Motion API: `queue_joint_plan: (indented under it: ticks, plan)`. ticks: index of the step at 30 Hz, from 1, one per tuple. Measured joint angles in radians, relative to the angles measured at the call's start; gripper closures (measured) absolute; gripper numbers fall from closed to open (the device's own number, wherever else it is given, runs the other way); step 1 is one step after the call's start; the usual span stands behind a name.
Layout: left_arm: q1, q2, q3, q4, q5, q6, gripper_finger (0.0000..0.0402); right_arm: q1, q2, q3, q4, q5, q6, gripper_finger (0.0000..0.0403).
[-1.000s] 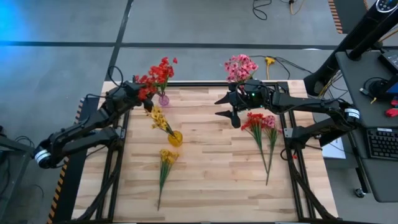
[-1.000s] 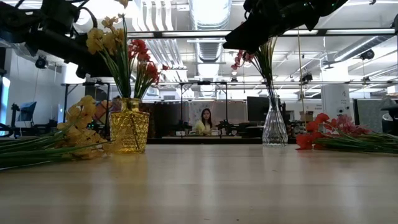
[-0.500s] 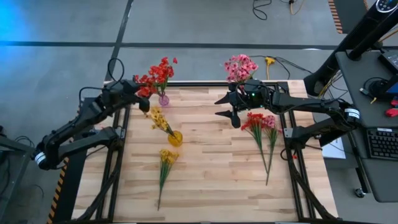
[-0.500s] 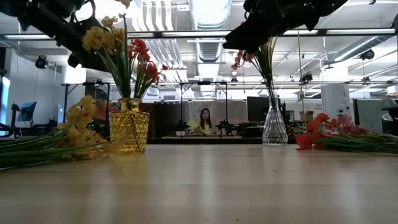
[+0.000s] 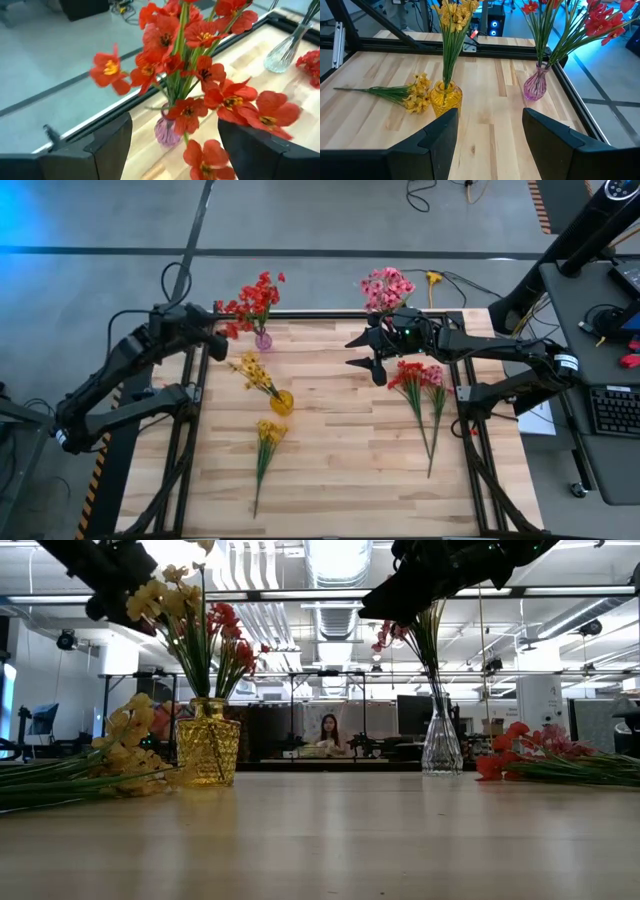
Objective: Sort flowers into vase by color
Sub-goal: Put the yellow flower into the yellow flower vase
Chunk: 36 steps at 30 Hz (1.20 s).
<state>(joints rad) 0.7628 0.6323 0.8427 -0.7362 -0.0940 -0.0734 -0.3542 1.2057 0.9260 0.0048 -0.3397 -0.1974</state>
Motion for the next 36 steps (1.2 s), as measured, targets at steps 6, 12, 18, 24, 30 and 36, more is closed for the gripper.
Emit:
queue_joint_plan:
  ticks: [6,12,18,24,30,36]
  plan:
    - [0.000,-0.001,0.106,-0.179,-0.002,-0.066,0.0125,0.000,0.000,0.000,-0.001,0.000,0.019,0.0188]
    - [0.000,-0.026,0.185,-0.252,-0.003,-0.100,0.0125,0.000,-0.002,0.000,-0.034,0.000,0.084,0.0188]
    - [0.000,-0.065,0.237,-0.234,-0.003,-0.092,0.0125,0.001,-0.002,0.000,-0.147,0.000,0.217,0.0188]
    - [-0.001,-0.122,0.210,-0.113,0.080,-0.089,0.0125,0.016,-0.001,0.000,-0.305,0.002,0.376,0.0188]
    - [-0.003,-0.161,0.130,-0.004,0.249,-0.078,0.0136,0.099,0.001,0.000,-0.505,0.067,0.531,0.0188]
    - [-0.003,-0.176,0.086,0.041,0.296,-0.084,0.0155,0.216,0.001,0.000,-0.690,0.152,0.738,0.0188]
